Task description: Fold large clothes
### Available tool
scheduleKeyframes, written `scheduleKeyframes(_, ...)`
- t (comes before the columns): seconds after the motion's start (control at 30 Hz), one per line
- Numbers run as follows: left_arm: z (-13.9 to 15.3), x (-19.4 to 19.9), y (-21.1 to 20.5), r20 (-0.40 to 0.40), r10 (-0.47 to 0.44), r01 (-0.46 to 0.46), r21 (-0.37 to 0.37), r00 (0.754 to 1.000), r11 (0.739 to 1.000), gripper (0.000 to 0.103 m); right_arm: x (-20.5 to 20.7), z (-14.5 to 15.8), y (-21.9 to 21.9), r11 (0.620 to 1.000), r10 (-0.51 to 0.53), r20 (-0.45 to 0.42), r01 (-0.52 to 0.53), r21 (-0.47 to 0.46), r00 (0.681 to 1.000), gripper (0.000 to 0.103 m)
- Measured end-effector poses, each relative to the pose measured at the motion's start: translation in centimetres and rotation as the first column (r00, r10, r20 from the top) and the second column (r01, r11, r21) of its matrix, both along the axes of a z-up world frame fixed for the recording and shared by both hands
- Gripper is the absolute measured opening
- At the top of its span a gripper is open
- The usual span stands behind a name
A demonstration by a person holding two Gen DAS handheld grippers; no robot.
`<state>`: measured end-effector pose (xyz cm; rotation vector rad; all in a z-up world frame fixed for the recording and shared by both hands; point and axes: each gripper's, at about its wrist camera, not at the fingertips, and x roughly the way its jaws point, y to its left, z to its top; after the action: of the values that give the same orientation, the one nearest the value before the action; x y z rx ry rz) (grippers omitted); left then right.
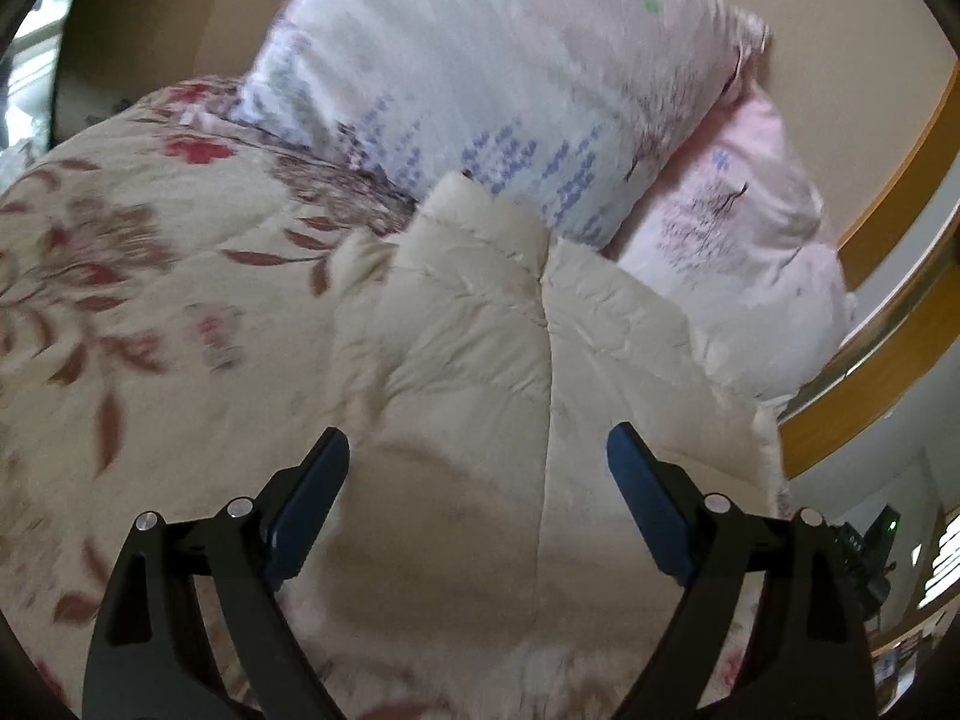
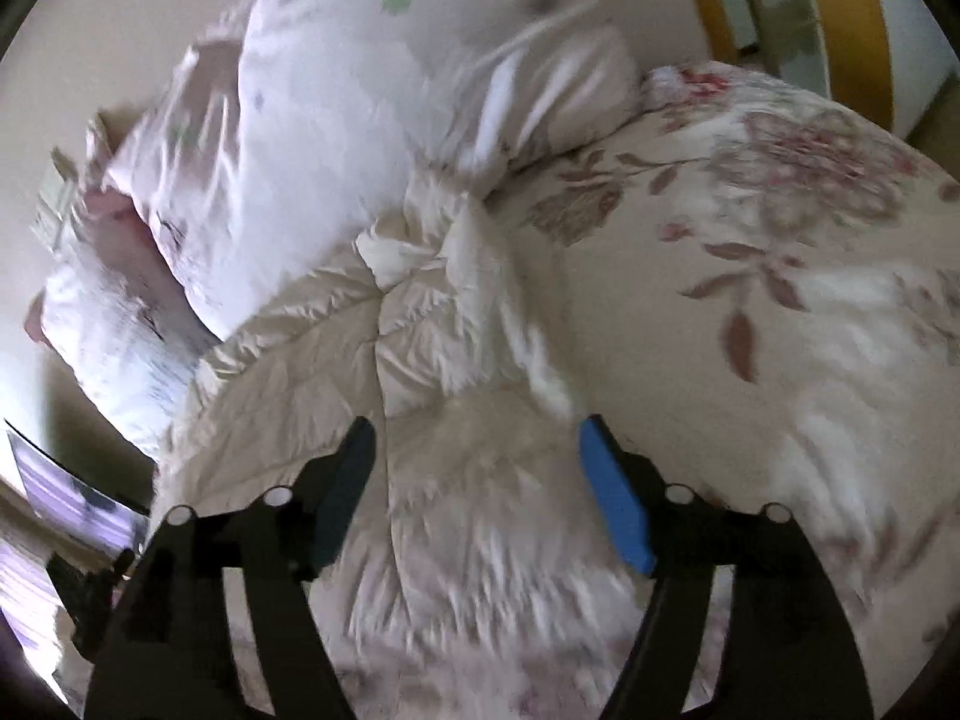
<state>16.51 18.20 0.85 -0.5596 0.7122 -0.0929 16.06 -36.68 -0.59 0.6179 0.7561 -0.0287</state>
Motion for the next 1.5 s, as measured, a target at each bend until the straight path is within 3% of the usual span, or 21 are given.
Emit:
scheduleKeyframes(0.2, -0.6, -4.4, 2.5, -0.016, 0.063, -0.064, -0.088, 0.998, 0.994, 0.09, -4.4, -1.5, -3.3, 0.977, -0.09, -0.057, 0.1, 0.19, 0.994, 0.075)
scheduleKeyframes(0.33, -1.3, -5.7, 3.2, -0.038, 0.084, -0.088, -0.131, 0.996, 0.987, 0.09, -5.8, -3.1, -3.6, 0.952, -0.088, -0.095, 0.111, 0.285, 0.992, 0.075)
scheduleKeyframes(0.53, -2.5, -6.2, 2.0, -0.07, 0.064, -0.076, -0.181, 0.995, 0.981, 0.09, -5.5, -4.9, -2.5, 0.93, -0.054, -0.137, 0.1, 0.354, 0.989, 0.075)
scheduleKeyframes(0.87, -3.8, -6.1, -0.4, -0.097, 0.038, -0.061, -0.248, 0.995, 0.967, 0.09, -4.5, -5.2, -1.7, 0.918, -0.059, -0.102, 0.094, 0.384, 0.993, 0.074)
scheduleKeyframes(1.17, -4.8, -6.0, -1.3, -0.123, 0.044, -0.081, -0.319, 0.991, 0.944, 0.09, -2.6, -6.0, -1.2, 0.896, -0.056, -0.05, 0.072, 0.437, 0.997, 0.058)
scheduleKeyframes(1.23, -4.9, -6.0, -1.4, -0.126, 0.058, -0.096, -0.322, 0.99, 0.942, 0.089, -2.3, -6.3, -1.2, 0.891, -0.056, -0.047, 0.071, 0.448, 0.997, 0.046)
scheduleKeyframes(1.27, -4.9, -5.9, -1.4, -0.126, 0.059, -0.098, -0.325, 0.99, 0.941, 0.089, -2.1, -6.5, -1.1, 0.883, -0.045, -0.036, 0.056, 0.466, 0.998, 0.03)
scheduleKeyframes(1.3, -4.9, -5.9, -1.5, -0.128, 0.067, -0.106, -0.329, 0.99, 0.939, 0.089, -2.1, -6.6, -1.1, 0.875, -0.041, -0.022, 0.047, 0.482, 0.999, 0.024)
scheduleKeyframes(1.5, -5.0, -5.5, -1.5, -0.136, 0.107, -0.149, -0.357, 0.985, 0.922, 0.089, -2.4, -5.9, -1.5, 0.827, -0.035, 0.045, 0.004, 0.562, 0.998, 0.018)
